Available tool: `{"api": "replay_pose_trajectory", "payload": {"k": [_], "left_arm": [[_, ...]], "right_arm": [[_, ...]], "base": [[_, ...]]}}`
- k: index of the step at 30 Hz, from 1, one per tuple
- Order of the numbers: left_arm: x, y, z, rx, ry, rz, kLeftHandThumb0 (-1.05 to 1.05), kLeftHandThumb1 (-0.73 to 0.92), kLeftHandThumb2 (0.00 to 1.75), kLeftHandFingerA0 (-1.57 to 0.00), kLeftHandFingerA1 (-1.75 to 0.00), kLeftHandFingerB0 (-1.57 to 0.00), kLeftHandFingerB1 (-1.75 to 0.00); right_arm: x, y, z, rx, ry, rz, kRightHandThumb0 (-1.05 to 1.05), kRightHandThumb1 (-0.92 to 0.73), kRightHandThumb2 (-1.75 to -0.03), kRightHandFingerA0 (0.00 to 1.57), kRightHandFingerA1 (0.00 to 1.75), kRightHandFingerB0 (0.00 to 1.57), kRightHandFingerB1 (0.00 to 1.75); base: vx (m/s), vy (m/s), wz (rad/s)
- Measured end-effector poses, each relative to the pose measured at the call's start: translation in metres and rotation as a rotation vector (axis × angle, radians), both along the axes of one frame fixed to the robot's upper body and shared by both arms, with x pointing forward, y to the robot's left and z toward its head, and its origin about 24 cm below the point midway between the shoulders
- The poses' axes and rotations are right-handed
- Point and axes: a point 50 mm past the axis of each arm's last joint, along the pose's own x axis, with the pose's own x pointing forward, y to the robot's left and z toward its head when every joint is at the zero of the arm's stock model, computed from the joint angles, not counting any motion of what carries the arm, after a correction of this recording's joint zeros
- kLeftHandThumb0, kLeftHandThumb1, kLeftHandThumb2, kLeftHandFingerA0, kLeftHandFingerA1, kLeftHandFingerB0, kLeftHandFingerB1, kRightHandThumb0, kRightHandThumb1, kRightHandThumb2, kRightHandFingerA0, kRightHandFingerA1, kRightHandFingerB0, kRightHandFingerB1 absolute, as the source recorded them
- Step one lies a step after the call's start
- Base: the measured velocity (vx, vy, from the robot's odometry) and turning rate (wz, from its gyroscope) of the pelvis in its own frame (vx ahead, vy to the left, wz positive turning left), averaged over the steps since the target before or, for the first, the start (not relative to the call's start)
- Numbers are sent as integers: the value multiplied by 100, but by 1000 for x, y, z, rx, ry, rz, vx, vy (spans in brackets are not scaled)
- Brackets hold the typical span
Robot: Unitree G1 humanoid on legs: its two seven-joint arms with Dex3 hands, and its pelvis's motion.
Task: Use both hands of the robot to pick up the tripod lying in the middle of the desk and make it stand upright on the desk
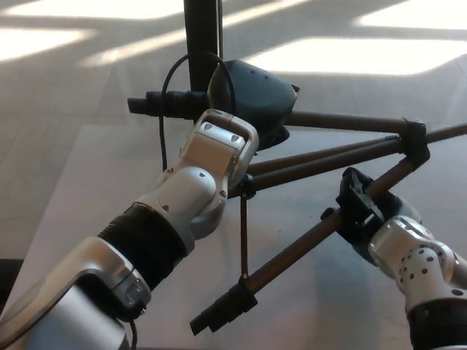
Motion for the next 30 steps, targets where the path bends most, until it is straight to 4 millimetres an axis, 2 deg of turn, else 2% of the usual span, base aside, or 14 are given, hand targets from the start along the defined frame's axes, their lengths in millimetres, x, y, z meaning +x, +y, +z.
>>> {"api": "replay_pose_trajectory", "payload": {"k": [1,2,8,13,17,18,19,20,21,22,23,27,28,30], "left_arm": [[1,2,1,-6,-7,3,-29,62,77,-92,-159,-82,-99],[2,3,3,-9,-15,4,-28,60,79,-94,-164,-80,-96],[5,12,9,-6,-54,28,-29,59,72,-92,-160,-79,-85],[5,20,13,-65,-85,53,-28,58,69,-93,-152,-82,-88],[5,24,10,-138,-85,68,-27,58,81,-93,-149,-84,-95],[4,25,9,-158,-85,70,-20,54,85,-91,-147,-82,-116],[3,25,7,-183,-83,68,-20,54,85,-91,-147,-82,-116],[1,25,5,-215,-81,67,-20,56,86,-91,-151,-79,-125],[0,26,3,-240,-82,68,-17,56,86,-87,-165,-75,-145],[-1,26,2,-263,-83,70,-17,56,86,-87,-165,-75,-145],[-2,28,1,-289,-84,73,-18,57,86,-86,-171,-73,-154],[-5,33,-7,-386,-73,96,-17,58,91,-89,-169,-78,-145],[-5,34,-8,-404,-72,100,-17,60,90,-88,-163,-76,-131],[-7,36,-12,-447,-71,109,-18,60,89,-87,-166,-75,-137]], "right_arm": [[2,0,4,-12,-6,11,-28,-42,-123,111,175,96,154],[3,-1,8,-20,-13,19,-29,-27,-141,109,175,91,159],[6,3,26,-107,-64,68,-22,-25,-152,99,175,84,156],[8,3,41,-237,-126,96,-27,-21,-147,103,175,81,168],[9,2,45,-309,-150,114,-25,-32,-145,102,175,87,154],[9,2,45,-327,-154,117,-26,-39,-129,101,175,88,159],[9,3,46,-344,-157,119,-26,-39,-129,101,175,88,159],[9,3,47,-362,-160,120,-34,-46,-114,126,141,106,128],[10,3,48,-378,-162,121,-32,-43,-116,126,142,104,127],[10,3,50,-397,-166,123,-32,-43,-116,126,142,104,127],[11,4,52,-412,-170,124,-21,-42,-125,96,175,85,151],[14,8,60,-498,-185,121,-28,-55,-116,103,167,86,128],[15,9,61,-515,-187,122,-29,-53,-116,105,166,88,125],[18,10,66,-557,-193,121,-33,-60,-105,99,168,83,120]], "base": [[0,0,0],[0,0,0],[0,0,0],[0,0,0],[0,0,0],[0,0,0],[0,0,0],[0,0,0],[0,0,0],[0,0,0],[0,0,0],[0,0,0],[0,0,0],[0,0,0]]}}
